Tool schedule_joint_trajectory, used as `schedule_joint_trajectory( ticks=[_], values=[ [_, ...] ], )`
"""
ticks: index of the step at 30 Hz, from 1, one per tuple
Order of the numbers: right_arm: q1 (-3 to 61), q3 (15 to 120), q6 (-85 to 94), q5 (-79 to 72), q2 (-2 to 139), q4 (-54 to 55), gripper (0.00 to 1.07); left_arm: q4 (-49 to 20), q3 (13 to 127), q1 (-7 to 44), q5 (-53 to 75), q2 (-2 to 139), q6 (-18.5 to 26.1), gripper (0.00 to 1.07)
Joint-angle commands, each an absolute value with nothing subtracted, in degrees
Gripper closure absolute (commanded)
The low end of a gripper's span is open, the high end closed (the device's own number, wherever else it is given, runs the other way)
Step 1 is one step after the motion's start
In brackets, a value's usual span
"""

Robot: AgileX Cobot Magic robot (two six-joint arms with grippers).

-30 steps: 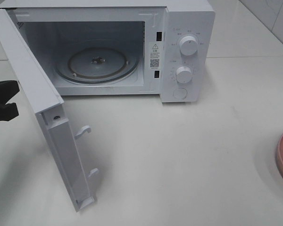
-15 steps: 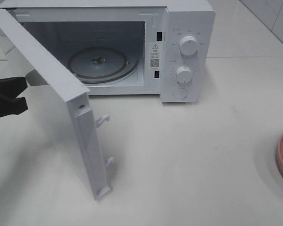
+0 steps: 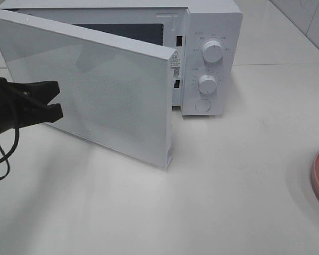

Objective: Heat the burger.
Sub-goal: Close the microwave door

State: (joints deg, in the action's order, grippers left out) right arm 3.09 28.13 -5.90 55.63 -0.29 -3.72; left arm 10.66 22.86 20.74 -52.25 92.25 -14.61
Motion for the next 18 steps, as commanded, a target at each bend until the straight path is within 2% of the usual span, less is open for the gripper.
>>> schedule_joint_trajectory(
  ticks=[1,5,18],
  values=[
    [2.6,28.0,-5.4,55.2,-1.8,-3.7,0.32,8.5,24.5,21.9,-50.3,92.0,-13.9,1.07],
    [2.6,28.0,-5.4,55.2,-1.8,-3.7,0.32,5.3,26.7,24.1,-47.4,92.0,-11.6,1.07],
    [2.6,28.0,-5.3,55.2,-1.8,-3.7,0.32,4.3,31.6,24.9,-47.1,96.0,-13.5,1.07]
  ],
)
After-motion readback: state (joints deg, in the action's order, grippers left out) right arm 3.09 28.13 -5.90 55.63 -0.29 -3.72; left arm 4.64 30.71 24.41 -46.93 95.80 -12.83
